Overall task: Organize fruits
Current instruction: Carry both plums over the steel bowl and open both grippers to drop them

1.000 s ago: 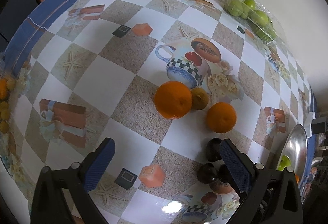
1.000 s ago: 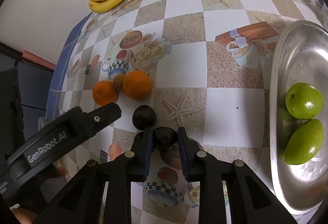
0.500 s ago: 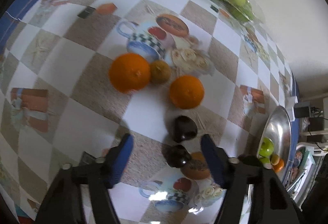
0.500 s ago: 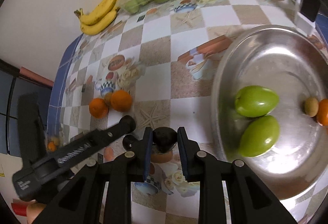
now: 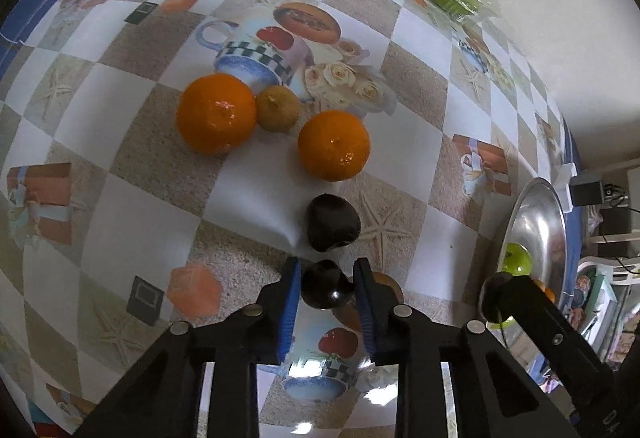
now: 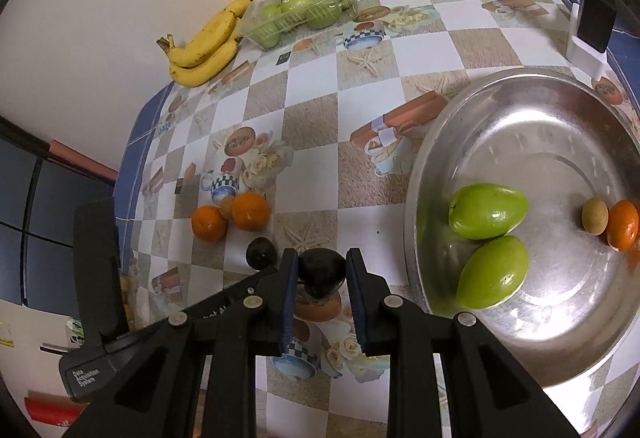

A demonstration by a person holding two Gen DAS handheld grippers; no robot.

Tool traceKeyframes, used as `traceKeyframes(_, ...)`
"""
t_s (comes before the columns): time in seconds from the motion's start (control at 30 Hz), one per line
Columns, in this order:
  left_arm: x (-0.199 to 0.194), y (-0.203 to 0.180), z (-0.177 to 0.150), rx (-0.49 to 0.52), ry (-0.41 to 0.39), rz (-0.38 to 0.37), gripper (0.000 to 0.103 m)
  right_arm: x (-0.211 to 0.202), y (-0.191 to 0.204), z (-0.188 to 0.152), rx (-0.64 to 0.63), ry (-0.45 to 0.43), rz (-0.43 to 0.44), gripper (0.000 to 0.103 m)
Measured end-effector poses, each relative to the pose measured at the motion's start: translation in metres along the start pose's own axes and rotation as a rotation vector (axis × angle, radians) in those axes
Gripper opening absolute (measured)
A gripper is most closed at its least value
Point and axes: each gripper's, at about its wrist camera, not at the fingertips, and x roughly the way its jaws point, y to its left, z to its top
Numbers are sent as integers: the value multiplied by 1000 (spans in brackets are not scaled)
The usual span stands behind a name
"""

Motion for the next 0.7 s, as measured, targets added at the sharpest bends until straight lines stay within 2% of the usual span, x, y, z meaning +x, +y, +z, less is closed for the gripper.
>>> traceKeyframes(0.17,-9,-2,1,5,-27,-16,28,-8,-3,2,13,-18,14,26)
traceKeyframes(0.33,-32,-12,2,33,-105,-34,28,-19,-13,7,34,-47,14,26)
traceKeyframes(0.53,-41,-35,2,75,-141,-63,28,-33,-50,15,112,-85,-90,26)
traceKeyframes(0.7,-44,-66,-7,156,-165,-107,28,-48,-81,18,169,-131,-184,26)
